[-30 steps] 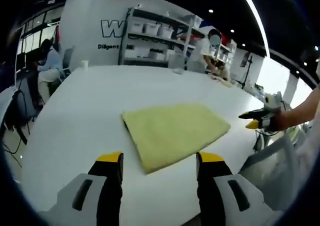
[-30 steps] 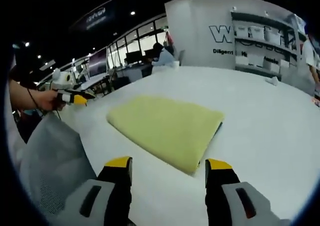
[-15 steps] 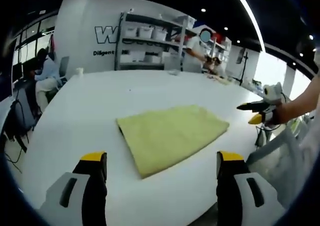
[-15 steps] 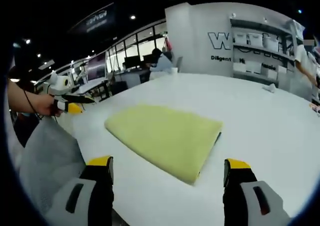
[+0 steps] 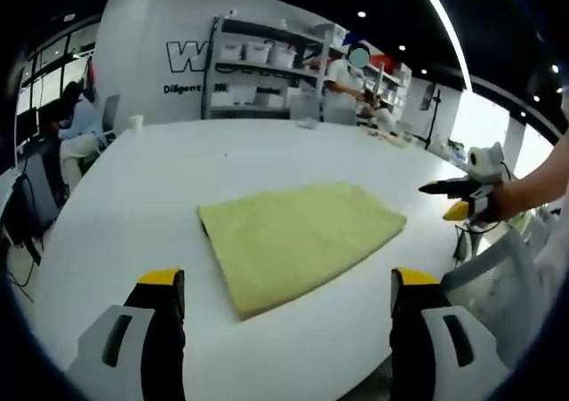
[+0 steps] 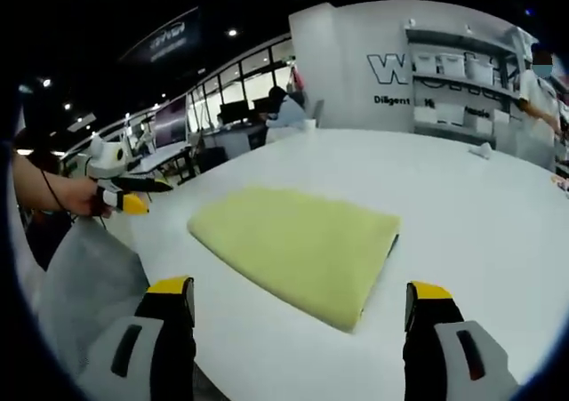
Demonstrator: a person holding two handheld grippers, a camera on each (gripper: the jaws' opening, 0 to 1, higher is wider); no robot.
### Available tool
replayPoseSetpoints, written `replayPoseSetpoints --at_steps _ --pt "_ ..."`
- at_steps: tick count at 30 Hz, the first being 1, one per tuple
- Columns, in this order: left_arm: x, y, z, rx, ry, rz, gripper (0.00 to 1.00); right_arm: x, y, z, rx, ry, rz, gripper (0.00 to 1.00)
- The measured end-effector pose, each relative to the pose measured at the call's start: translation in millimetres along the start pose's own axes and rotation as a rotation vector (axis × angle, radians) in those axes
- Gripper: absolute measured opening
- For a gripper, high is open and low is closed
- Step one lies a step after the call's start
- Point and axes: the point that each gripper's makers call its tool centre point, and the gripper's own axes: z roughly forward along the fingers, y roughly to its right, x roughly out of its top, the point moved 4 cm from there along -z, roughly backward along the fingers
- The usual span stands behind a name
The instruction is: Fold the garment on the visible template until the final outline fits inside the template.
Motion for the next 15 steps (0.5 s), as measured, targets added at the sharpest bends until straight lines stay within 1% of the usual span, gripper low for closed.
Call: replayPoseSetpoints --at_steps 10,15 --pt "-7.1 2.5 4.8 -0.007 -0.018 -0.01 0.96 -4.0 5.1 1.7 -0.001 -0.005 0.016 0.99" --pt "-7.5 1.8 7.0 -0.007 -0.022 -0.015 0.96 -4.2 7.1 2.6 -0.002 -0.006 0.016 0.99"
